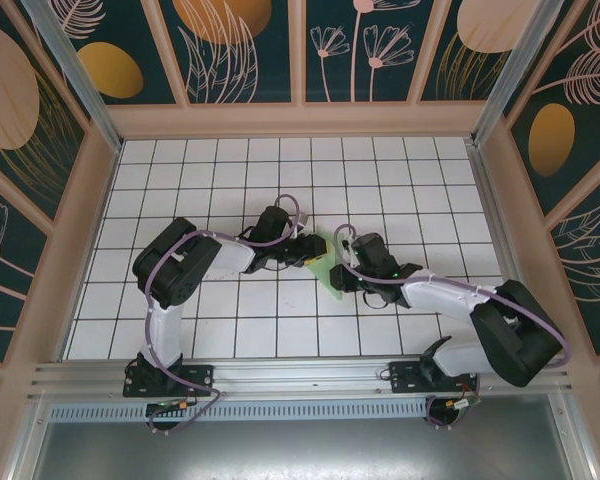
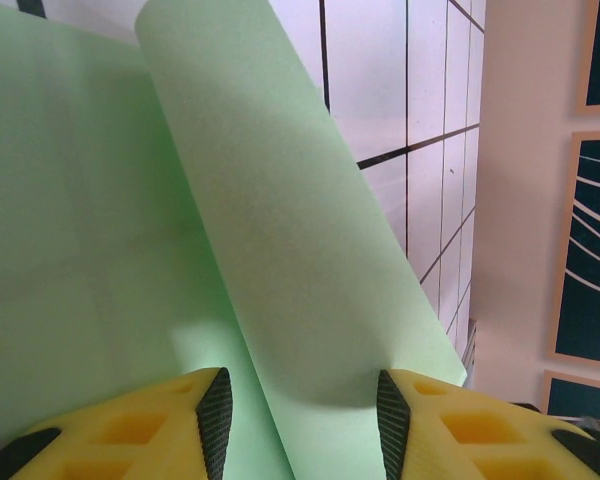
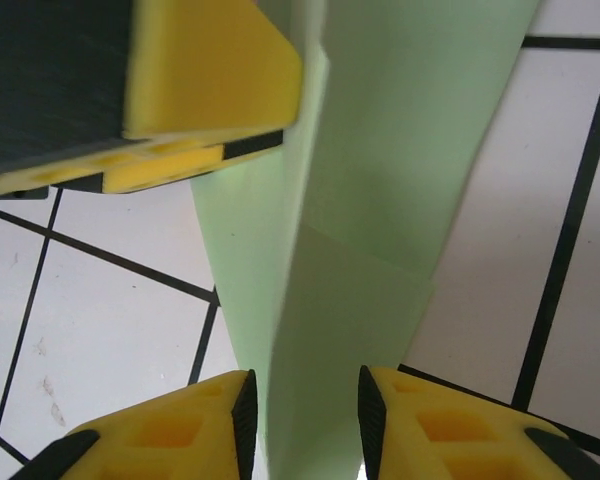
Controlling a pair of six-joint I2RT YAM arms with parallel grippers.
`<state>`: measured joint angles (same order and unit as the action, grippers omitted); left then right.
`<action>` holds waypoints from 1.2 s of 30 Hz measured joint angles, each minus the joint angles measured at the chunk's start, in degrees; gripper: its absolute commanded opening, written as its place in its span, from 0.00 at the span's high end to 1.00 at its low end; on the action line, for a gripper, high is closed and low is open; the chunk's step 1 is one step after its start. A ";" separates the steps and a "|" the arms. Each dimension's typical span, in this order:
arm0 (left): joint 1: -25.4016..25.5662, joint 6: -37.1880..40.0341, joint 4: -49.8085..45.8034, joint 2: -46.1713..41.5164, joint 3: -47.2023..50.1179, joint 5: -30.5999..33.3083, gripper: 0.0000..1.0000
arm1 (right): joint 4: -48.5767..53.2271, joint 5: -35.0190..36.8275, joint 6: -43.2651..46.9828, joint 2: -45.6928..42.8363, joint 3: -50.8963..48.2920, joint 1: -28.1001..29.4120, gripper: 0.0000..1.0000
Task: Fold a paper plane with a square sheet of paper (fold left side to right side)
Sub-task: Fourth fold the wing at the center of the table.
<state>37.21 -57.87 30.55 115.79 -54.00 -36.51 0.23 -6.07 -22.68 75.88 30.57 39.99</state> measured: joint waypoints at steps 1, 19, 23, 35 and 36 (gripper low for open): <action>0.00 0.00 0.00 0.00 -0.02 0.02 0.54 | 1.62 2.05 -0.22 -0.04 1.01 1.64 0.62; 0.00 0.44 -0.17 0.00 -0.02 0.13 0.55 | 19.32 21.62 -8.17 12.74 12.41 15.28 0.70; 0.00 0.44 -0.20 0.00 -0.02 0.13 0.55 | 20.92 22.75 -9.20 12.70 12.46 15.67 0.72; 0.00 0.68 -0.83 0.00 -0.35 0.20 0.55 | 23.06 24.28 -9.66 12.68 13.42 17.20 0.81; 0.02 0.70 -0.83 0.00 -0.35 0.31 0.55 | 23.21 24.33 -9.68 12.68 13.53 17.29 0.81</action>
<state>37.23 -57.17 29.71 115.79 -54.35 -36.21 23.44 18.26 -32.36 88.55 44.10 57.28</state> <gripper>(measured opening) 0.451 0.190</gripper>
